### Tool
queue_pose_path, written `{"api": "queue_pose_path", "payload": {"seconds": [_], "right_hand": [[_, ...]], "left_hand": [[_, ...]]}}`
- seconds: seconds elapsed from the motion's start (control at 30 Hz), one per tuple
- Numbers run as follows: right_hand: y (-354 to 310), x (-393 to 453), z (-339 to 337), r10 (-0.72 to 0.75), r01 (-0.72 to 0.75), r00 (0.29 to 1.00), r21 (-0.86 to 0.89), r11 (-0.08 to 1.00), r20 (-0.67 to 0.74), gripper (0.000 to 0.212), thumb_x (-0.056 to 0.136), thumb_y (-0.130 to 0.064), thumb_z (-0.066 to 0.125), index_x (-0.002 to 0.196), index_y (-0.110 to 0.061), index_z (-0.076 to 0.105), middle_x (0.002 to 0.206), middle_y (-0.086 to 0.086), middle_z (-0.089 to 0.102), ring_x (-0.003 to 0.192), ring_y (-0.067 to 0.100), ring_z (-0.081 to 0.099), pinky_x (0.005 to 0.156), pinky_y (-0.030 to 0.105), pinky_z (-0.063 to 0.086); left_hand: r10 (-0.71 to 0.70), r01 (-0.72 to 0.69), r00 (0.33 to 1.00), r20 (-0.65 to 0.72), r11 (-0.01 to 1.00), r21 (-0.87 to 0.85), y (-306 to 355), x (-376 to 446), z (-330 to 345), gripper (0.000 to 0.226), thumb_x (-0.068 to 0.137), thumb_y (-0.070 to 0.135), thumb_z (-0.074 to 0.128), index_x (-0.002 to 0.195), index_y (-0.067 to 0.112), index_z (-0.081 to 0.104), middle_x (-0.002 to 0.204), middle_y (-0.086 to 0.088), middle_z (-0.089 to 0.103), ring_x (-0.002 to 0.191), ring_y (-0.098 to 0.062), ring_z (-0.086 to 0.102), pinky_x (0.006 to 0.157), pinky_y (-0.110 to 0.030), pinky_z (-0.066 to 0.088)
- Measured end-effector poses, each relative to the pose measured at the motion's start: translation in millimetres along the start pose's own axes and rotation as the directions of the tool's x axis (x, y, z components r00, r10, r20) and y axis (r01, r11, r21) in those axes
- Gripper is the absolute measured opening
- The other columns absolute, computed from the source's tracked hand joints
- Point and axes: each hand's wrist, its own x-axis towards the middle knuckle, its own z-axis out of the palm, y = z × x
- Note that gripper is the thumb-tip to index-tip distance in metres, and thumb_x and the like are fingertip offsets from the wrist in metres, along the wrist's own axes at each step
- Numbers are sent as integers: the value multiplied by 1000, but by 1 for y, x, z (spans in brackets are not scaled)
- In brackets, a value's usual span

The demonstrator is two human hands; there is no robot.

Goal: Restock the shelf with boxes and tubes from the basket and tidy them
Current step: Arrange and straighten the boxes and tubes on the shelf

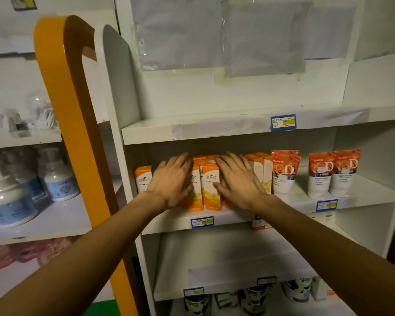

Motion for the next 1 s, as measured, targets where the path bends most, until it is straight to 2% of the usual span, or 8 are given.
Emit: {"api": "queue_pose_path", "payload": {"seconds": [0.17,0.33,0.47,0.57,0.67,0.87,1.0], "right_hand": [[-2,-8,-8,15,-15,1000,5,1000,12,74,95,-49,53,155,-19,23,159,5,29,151,24,15,123,46,8],[-2,-14,-17,-6,7,1000,21,1000,-19,73,94,-48,54,154,-16,25,159,6,30,151,25,15,122,44,8],[-7,-11,-27,-74,74,997,-7,997,-18,73,94,-47,54,154,-16,25,159,7,29,151,25,13,122,42,6],[-13,-6,-34,-108,108,994,1,994,9,74,94,-46,55,154,-16,24,159,7,28,152,24,11,121,40,5],[-22,-3,-38,-115,117,990,-12,993,77,75,94,-48,54,154,-15,23,159,7,27,152,24,10,122,40,8],[-47,-4,-52,-107,116,980,-46,992,169,75,95,-48,53,155,-15,22,160,7,26,152,24,9,122,40,9],[-61,2,-52,-102,113,978,-49,992,179,75,94,-50,54,154,-16,24,159,6,29,151,24,12,121,40,13]], "left_hand": [[-23,23,999,22,1000,8,0,-7,-11,80,94,47,57,158,18,18,165,-9,13,150,-29,21,120,-43,22],[-62,60,997,38,997,57,-8,-13,-22,79,91,48,60,154,18,25,165,-12,11,150,-30,19,121,-44,20],[-115,109,992,60,990,86,-24,-20,-33,84,90,49,61,155,15,22,165,-12,13,151,-30,17,122,-43,19],[-179,170,978,103,982,87,-34,-26,-40,91,90,49,64,157,11,16,165,-14,12,150,-30,19,119,-42,25],[-235,231,960,154,972,45,-38,-32,-43,96,91,47,64,158,9,8,166,-13,1,151,-30,17,115,-43,33],[-241,244,956,167,970,6,-45,-46,-39,97,90,46,66,159,10,8,167,-12,-2,152,-29,14,118,-44,33],[-255,256,948,189,966,16,-55,-52,-44,91,89,35,70,157,8,16,166,-14,2,153,-30,9,119,-41,28]]}}
